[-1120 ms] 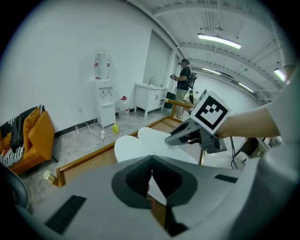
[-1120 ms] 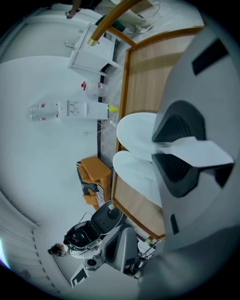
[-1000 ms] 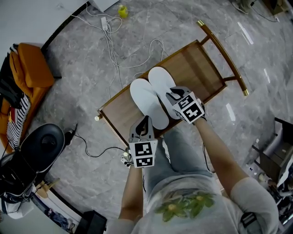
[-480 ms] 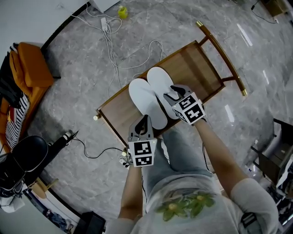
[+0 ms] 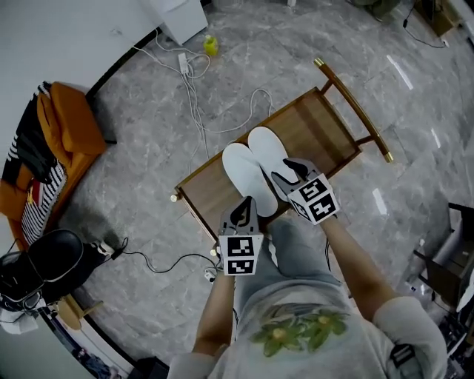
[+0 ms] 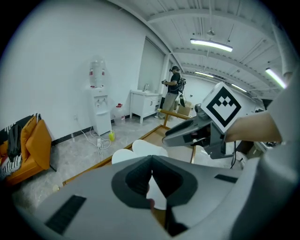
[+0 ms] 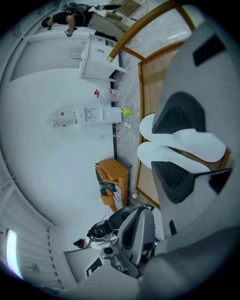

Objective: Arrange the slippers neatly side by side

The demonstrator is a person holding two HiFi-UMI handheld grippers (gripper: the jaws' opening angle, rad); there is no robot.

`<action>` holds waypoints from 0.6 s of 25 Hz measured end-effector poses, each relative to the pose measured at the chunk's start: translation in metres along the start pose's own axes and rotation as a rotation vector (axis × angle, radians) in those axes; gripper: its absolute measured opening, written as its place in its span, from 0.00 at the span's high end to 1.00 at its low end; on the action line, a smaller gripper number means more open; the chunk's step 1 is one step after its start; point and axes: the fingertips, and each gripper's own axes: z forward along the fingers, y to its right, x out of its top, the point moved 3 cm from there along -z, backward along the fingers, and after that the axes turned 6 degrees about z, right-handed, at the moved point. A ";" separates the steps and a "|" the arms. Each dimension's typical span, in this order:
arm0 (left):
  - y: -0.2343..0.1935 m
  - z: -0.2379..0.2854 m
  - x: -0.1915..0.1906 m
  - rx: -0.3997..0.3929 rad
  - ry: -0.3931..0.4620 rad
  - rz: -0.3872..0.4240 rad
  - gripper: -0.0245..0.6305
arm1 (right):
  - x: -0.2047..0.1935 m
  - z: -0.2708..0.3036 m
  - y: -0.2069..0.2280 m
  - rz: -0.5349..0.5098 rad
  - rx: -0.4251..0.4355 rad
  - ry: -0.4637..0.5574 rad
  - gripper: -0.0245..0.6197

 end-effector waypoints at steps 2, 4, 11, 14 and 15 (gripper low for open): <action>0.000 -0.010 0.010 -0.005 0.019 0.008 0.94 | 0.004 -0.011 -0.010 -0.004 0.003 0.015 0.67; 0.000 -0.021 0.019 -0.008 0.035 0.018 0.94 | 0.006 -0.023 -0.021 -0.019 0.006 0.027 0.67; 0.006 -0.060 0.038 -0.021 0.075 0.044 0.94 | 0.012 -0.069 -0.054 -0.082 0.009 0.073 0.70; 0.004 -0.079 0.036 -0.013 0.087 0.021 0.94 | 0.017 -0.086 -0.072 -0.079 0.014 0.114 0.73; 0.003 -0.084 0.037 -0.012 0.092 0.013 0.94 | 0.020 -0.090 -0.078 -0.080 0.016 0.125 0.75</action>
